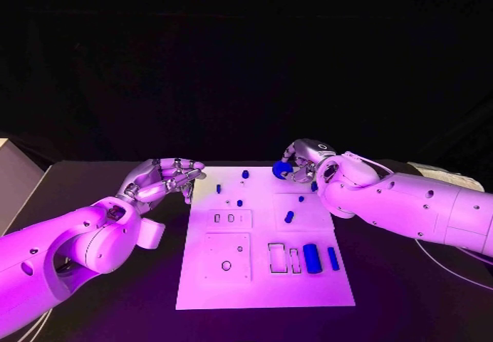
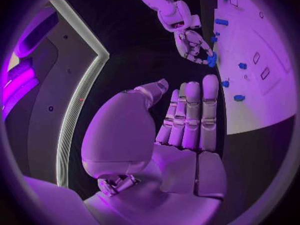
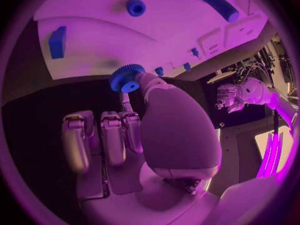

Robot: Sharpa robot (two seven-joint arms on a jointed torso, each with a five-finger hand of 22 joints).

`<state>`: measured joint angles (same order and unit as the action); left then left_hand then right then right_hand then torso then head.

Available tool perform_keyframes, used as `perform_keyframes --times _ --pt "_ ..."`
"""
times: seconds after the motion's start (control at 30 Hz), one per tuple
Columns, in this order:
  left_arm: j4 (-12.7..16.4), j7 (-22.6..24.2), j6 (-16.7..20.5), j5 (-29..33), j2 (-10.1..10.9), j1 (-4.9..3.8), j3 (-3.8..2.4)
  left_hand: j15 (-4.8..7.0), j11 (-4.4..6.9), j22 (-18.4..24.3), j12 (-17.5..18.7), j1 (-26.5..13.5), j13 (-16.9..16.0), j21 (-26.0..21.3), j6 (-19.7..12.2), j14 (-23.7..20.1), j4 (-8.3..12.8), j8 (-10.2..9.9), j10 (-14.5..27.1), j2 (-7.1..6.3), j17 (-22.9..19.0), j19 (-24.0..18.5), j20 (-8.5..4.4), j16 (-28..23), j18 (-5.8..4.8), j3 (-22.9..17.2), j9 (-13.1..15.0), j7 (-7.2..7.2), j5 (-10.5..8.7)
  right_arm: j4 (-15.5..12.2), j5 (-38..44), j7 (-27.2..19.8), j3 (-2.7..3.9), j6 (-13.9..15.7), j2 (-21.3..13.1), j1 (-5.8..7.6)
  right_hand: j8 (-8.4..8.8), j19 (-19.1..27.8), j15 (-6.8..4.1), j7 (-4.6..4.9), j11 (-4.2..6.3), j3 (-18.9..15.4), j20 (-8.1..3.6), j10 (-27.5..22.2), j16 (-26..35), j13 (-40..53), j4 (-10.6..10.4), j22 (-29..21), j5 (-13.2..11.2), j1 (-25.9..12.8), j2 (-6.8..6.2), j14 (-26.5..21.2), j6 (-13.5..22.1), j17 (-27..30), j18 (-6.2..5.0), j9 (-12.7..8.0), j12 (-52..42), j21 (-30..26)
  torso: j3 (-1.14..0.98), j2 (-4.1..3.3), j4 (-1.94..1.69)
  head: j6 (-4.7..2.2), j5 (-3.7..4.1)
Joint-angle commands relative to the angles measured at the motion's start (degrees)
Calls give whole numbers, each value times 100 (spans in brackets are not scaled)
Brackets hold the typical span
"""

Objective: Assemble the parts on the task board

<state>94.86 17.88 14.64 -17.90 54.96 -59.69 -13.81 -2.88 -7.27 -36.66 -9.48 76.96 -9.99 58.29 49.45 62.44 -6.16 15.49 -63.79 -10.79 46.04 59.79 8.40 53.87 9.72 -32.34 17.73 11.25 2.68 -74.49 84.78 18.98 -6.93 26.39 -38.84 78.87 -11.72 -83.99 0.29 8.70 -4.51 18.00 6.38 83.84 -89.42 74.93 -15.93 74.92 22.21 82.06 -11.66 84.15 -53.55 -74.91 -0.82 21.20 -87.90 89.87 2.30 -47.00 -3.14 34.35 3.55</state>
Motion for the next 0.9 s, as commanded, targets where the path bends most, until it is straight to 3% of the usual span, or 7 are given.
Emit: perform_keyframes --times 0.03,0.2,0.4,0.5,0.53,0.73,0.9 --pt "10 21 -88 -16 -2 0 -4 -10 9 -5 -3 -35 -5 20 -45 -17 29 -24 43 34 -5 -46 -10 -22 10 3 5 -3 20 -224 599 35 3 535 -45 4 -21 -601 -44 1 44 24 -48 371 -26 1254 2 1508 21 -1 -59 558 -36 -1392 82 11 -22 13 21 23 23 -22 3" --pt "1 18 -85 -16 -8 0 -4 -10 9 -5 -3 -35 -5 20 -45 -17 29 -24 43 34 -5 -46 -10 -22 10 3 5 -3 20 -434 745 34 -2 536 54 7 -22 -601 -54 -9 51 44 -57 375 -30 1257 -4 1508 -14 -33 -93 561 -46 -1405 82 7 -23 13 47 40 29 -26 -12" --pt "-16 15 -88 -15 -32 0 -4 -10 9 -5 -3 -35 -5 20 -45 -17 29 -24 43 34 -5 -46 -10 -22 10 3 5 -3 20 -386 829 -2 -55 444 377 -30 -16 -601 -58 -11 53 55 -61 366 -29 1247 -5 1508 -38 -45 -104 561 -40 -1401 82 3 -16 13 71 39 2 -26 -9" --pt "-33 12 -92 -14 -53 0 -3 -10 9 -5 -3 -35 -5 20 -45 -17 29 -24 43 34 -5 -46 -10 -22 10 3 5 -3 20 -286 801 -27 -79 382 568 -62 -13 -601 -59 -11 55 61 -63 361 -30 1242 -4 1508 -51 -49 -111 562 -36 -1407 82 1 -12 13 60 30 4 -36 -23" --pt "-38 11 -93 -14 -61 1 -3 -10 9 -5 -3 -35 -5 20 -45 -17 29 -24 43 34 -5 -46 -10 -22 10 3 5 -3 20 -245 792 -35 -84 368 624 -76 -13 -601 -59 -11 55 61 -63 361 -30 1242 -4 1508 -51 -49 -111 562 -36 -1407 82 1 -12 13 66 28 0 -40 -19" --pt "-41 12 -97 -14 -81 1 -3 -10 9 -5 -3 -35 -5 20 -45 -17 29 -24 43 34 -5 -46 -10 -22 10 3 5 -3 20 41 751 -77 -102 308 947 -208 -8 -601 -60 -12 56 70 -65 364 -31 1244 -4 1508 -69 -55 -117 562 -30 -1409 82 -2 -13 13 48 15 28 -24 -61" --pt "-41 11 -100 -14 -86 2 -2 -10 9 -5 -3 -35 -5 20 -45 -17 29 -24 43 34 -5 -46 -10 -22 10 3 5 -3 20 212 767 -39 -106 220 1143 -288 -6 -601 -60 -12 57 76 -66 361 -31 1242 -1 1508 -75 -54 -120 562 -26 -1409 82 -3 -11 13 42 16 10 -16 -62"
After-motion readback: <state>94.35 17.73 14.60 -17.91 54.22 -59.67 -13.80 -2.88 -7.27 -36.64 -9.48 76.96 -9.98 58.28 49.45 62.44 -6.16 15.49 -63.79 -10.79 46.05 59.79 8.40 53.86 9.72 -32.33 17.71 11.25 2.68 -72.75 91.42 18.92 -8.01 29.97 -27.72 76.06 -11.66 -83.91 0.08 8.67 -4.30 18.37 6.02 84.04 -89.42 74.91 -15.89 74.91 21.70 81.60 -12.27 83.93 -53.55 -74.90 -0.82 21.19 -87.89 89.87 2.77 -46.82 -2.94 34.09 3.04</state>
